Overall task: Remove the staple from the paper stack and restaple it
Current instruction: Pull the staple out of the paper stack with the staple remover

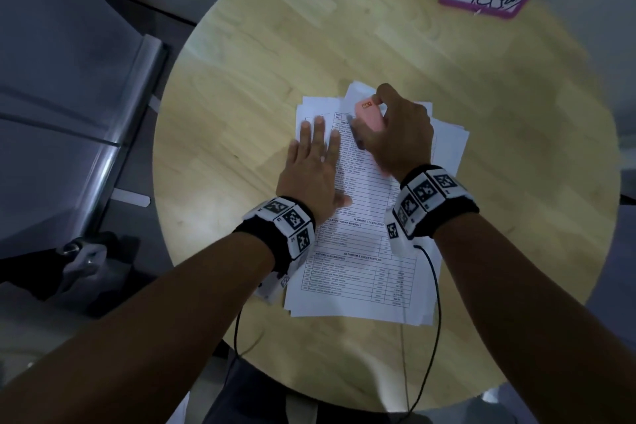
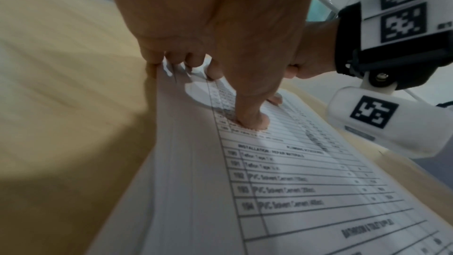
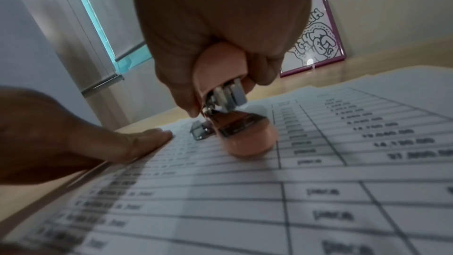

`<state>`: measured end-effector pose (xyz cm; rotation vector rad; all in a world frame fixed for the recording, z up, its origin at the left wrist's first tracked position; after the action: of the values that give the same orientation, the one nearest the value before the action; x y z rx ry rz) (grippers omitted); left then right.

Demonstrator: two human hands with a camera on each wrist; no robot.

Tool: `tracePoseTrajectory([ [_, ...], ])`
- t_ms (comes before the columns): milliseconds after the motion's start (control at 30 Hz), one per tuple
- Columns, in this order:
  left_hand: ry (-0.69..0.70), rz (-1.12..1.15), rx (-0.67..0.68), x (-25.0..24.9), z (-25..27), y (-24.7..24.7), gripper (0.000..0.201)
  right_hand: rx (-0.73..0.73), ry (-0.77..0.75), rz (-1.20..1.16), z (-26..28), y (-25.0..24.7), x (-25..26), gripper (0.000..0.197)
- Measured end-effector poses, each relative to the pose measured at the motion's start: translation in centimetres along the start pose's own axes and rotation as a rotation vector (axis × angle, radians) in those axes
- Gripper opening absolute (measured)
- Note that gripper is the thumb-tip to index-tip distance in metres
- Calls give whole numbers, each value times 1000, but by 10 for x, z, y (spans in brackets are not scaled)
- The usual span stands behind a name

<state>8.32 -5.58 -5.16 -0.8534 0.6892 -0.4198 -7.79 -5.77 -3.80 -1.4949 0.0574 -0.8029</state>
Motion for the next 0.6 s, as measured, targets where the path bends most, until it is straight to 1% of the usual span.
tracePoseTrajectory([
  [100, 1, 12, -2, -1, -1, 0, 112, -35, -73, 67, 0, 4, 3, 38],
  [167, 0, 23, -1, -1, -1, 1, 112, -48, -89, 68, -3, 5, 5, 38],
  [333, -6, 33, 4, 0, -2, 0, 111, -28, 16, 2, -10, 14, 7, 41],
  [467, -14, 22, 8, -1, -3, 0, 110, -40, 94, -59, -10, 16, 8, 39],
  [533, -14, 13, 9, -1, -3, 0, 111, -56, 92, -49, -8, 15, 9, 38],
  [600, -13, 9, 10, -2, -2, 0, 111, -66, 44, -5, -7, 14, 11, 39],
])
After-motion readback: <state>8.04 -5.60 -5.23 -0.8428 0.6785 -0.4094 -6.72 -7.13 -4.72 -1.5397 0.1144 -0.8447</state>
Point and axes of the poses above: each hand's wrist, its own z-axis away from the middle knuckle, its own y-axis out of the palm, x = y × z, the point moved 2 cm from there along -z, towards the middle knuckle, and after that the axes turned 8 degrees about y, right-handed, at the moved point
